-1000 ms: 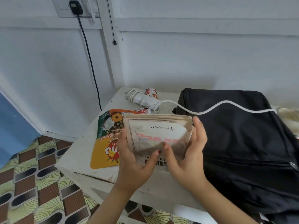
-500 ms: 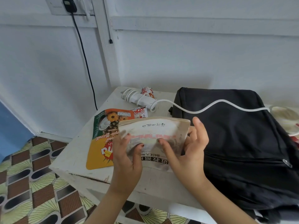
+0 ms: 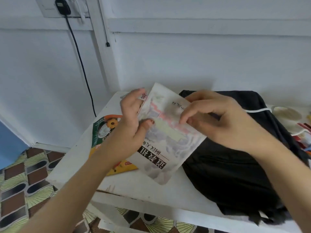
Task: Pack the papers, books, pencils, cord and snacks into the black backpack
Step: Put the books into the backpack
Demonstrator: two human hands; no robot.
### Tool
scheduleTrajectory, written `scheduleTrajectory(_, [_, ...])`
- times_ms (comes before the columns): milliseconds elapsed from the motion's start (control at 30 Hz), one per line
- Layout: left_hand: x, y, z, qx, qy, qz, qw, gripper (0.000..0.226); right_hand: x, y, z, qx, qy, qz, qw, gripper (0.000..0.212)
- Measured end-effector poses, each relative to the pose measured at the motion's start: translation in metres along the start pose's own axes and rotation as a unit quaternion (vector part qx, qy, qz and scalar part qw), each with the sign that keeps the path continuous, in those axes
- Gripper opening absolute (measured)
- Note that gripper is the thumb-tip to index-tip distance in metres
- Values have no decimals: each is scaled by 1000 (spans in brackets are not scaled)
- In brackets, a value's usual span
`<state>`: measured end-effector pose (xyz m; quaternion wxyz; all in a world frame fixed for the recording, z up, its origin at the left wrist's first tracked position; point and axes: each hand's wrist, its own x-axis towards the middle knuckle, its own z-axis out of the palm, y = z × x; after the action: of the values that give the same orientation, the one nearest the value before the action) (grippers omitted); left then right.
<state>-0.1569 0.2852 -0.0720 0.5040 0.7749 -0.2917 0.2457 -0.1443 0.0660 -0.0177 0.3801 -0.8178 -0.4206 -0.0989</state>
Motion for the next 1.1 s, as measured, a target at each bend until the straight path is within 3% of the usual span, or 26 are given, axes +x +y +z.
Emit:
scheduleTrajectory(133, [26,20,7,-9,-115,1,993,70,-6,0,-32,45,-125,59,989,27])
scheduleTrajectory(233, [35,31,21,-42,-167,-3,985,70,-21,2,-46,38,-157,100,982,36])
scheduleTrajectory(300, [37,33,32,-51,-178,-10,983,69,-36,2,-49,31,-135,120,983,38])
scheduleTrajectory(400, [42,29,49,-2,-143,8,990,62,-63,3,-42,26,-36,167,985,37])
scheduleTrajectory(500, [49,22,70,82,-56,84,992,51,-86,9,-32,87,100,260,956,39])
scheduleTrajectory(567, [45,19,85,78,-14,104,991,42,-99,14,-21,169,230,320,903,40])
scheduleTrajectory(633, [34,15,100,60,-11,130,990,32,-109,22,-9,241,354,363,828,38])
scheduleTrajectory(767, [5,13,126,9,-159,172,972,28,-124,31,-2,309,516,381,703,35])
scheduleTrajectory(833, [-6,10,139,26,-246,214,945,41,-132,30,-8,310,562,381,666,35])
scheduleTrajectory(900, [-12,1,151,78,-279,281,915,46,-141,27,-15,313,591,380,638,35])
scheduleTrajectory(967, [-12,-11,161,133,-230,347,899,36,-150,23,-21,310,612,379,622,35])
scheduleTrajectory(1100, [13,-26,169,190,-38,389,900,36,-166,14,-32,289,634,362,619,40])
